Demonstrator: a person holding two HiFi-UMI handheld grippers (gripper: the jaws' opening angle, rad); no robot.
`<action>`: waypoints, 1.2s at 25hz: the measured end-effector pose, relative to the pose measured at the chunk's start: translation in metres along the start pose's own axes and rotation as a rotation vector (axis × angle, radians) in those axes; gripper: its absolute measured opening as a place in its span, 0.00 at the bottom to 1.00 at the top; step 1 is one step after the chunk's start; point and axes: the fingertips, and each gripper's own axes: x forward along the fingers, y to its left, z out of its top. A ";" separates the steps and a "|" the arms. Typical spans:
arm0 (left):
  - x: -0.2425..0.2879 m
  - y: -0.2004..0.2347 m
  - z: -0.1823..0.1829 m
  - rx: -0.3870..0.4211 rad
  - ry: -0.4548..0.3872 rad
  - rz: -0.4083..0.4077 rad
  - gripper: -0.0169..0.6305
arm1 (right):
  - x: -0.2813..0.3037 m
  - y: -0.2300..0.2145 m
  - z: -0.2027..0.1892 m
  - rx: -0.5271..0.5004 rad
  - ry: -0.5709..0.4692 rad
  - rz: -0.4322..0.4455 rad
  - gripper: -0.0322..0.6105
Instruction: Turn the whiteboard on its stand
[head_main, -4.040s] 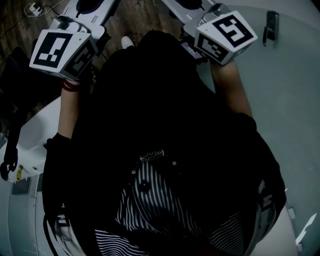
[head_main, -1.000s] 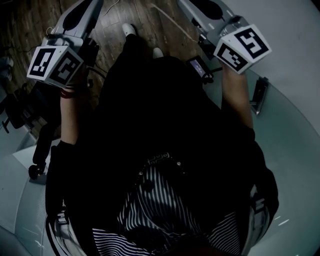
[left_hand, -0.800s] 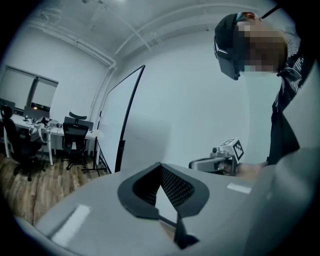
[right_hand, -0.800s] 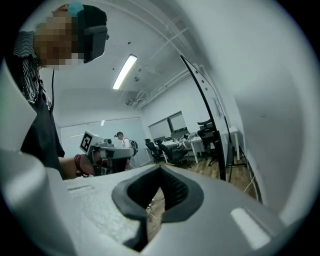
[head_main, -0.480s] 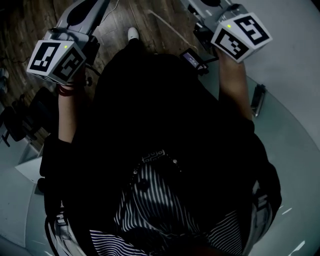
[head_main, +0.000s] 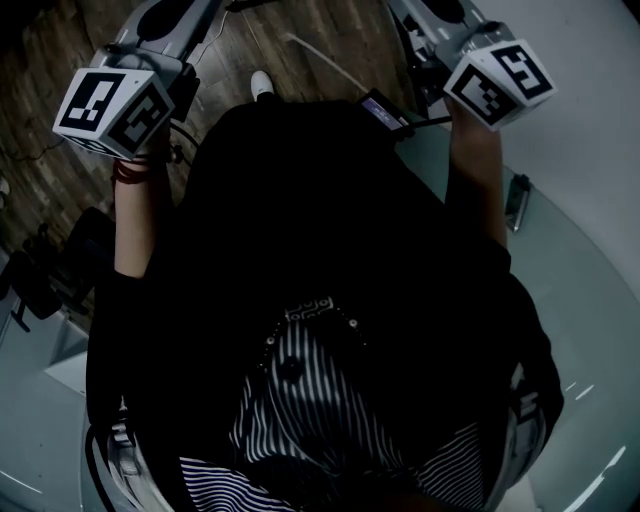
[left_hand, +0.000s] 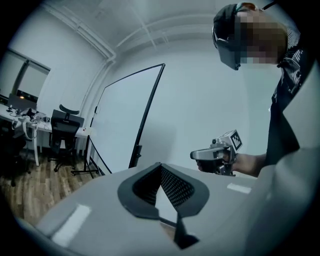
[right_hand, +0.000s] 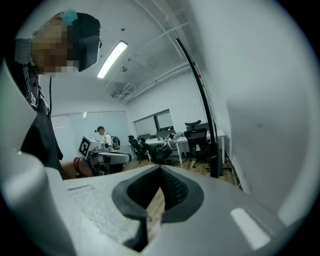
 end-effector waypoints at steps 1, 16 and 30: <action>0.003 0.007 0.002 0.000 -0.003 0.001 0.03 | 0.006 -0.006 0.002 0.000 -0.001 -0.005 0.05; 0.057 0.053 -0.014 -0.008 0.082 -0.033 0.03 | 0.047 -0.079 0.023 -0.022 0.004 -0.058 0.05; 0.152 0.026 0.025 0.007 0.054 -0.073 0.03 | 0.058 -0.133 0.072 -0.094 -0.032 -0.007 0.05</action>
